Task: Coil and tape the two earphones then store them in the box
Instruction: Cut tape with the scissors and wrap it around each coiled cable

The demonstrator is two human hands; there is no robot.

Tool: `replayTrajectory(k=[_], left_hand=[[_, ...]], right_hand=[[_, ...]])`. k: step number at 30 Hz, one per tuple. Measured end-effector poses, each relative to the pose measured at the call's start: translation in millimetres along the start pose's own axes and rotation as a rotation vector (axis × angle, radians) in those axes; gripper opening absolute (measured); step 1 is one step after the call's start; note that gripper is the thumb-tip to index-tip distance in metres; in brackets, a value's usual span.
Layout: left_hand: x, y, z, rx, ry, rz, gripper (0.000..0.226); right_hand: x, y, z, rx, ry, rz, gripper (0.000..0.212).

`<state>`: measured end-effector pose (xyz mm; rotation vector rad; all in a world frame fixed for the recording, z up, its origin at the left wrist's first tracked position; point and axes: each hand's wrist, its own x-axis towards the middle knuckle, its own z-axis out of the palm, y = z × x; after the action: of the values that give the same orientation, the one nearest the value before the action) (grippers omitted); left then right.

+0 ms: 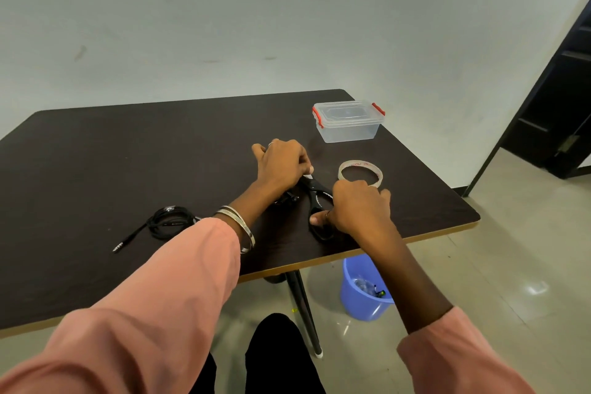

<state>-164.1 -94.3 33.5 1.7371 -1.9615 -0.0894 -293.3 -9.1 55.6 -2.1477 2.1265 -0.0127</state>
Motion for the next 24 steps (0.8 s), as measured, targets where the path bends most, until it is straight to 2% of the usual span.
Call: replayTrajectory(k=[5,9,13,19,24], left_hand=[[-0.8,-4.7,-0.4,-0.006,0.028,0.000,0.013],[-1.2,-3.7,1.1,-0.032,0.005,-0.004,0.011],[-2.3,0.4,2.8,-0.043,-0.027,-0.008,0.010],[-4.6,2.9,1.1,-0.037,-0.030,0.016,0.009],[-6.4,4.3,-0.7,0.024,0.003,0.089,0.013]], right_hand=[[-9.7,12.4,-14.2,0.005,-0.071,0.016,0.036],[-28.5,29.7,-25.1,-0.103,-0.091,0.031,0.038],[-43.4,47.6,-41.8,-0.057,-0.093,0.063,0.035],[-67.1,73.3,-66.9,-0.179,0.050,0.117,0.046],[-73.4,67.2,-74.1,-0.278,0.087,0.101,0.047]])
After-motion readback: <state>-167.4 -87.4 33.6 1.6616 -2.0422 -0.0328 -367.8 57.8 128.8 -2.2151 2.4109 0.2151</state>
